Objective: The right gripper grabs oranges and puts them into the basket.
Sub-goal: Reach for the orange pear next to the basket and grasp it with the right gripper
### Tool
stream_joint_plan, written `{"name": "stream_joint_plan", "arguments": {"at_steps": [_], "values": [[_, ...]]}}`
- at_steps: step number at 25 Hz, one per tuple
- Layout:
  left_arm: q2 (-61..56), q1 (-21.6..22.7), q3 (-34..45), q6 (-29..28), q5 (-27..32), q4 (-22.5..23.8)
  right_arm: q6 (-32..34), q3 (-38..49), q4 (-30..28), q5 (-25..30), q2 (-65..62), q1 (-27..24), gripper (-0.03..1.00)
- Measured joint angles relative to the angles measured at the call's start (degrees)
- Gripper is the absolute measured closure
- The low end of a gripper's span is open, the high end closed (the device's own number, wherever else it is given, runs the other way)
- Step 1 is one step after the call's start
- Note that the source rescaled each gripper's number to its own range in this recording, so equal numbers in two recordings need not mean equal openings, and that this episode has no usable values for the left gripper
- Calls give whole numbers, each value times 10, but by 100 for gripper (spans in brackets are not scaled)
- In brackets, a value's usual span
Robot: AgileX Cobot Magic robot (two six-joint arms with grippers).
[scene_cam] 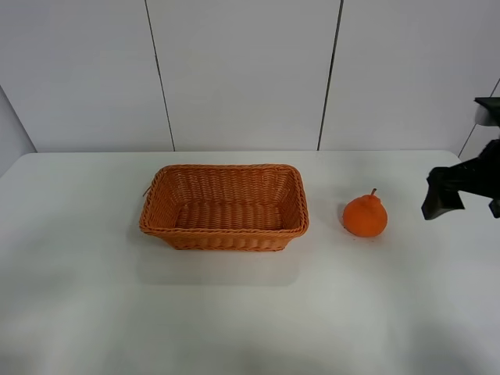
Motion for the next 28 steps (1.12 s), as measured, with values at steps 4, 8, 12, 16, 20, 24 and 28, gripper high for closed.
{"name": "stream_joint_plan", "arguments": {"at_steps": [4, 8, 12, 16, 20, 24, 28], "values": [[0, 0, 0, 0, 0, 0, -1, -115, 1, 21, 133, 0, -1], [0, 0, 0, 0, 0, 0, -15, -214, 14, 36, 228, 0, -1], [0, 0, 0, 0, 0, 0, -34, -261, 45, 52, 279, 0, -1], [0, 0, 0, 0, 0, 0, -40, -266, 43, 55, 294, 5, -1], [0, 0, 0, 0, 0, 0, -42, -266, 18, 50, 295, 36, -1], [0, 0, 0, 0, 0, 0, -35, -266, 12, 23, 295, 49, -1], [0, 0, 0, 0, 0, 0, -31, -266, 8, 6, 306, 50, -1]]}}
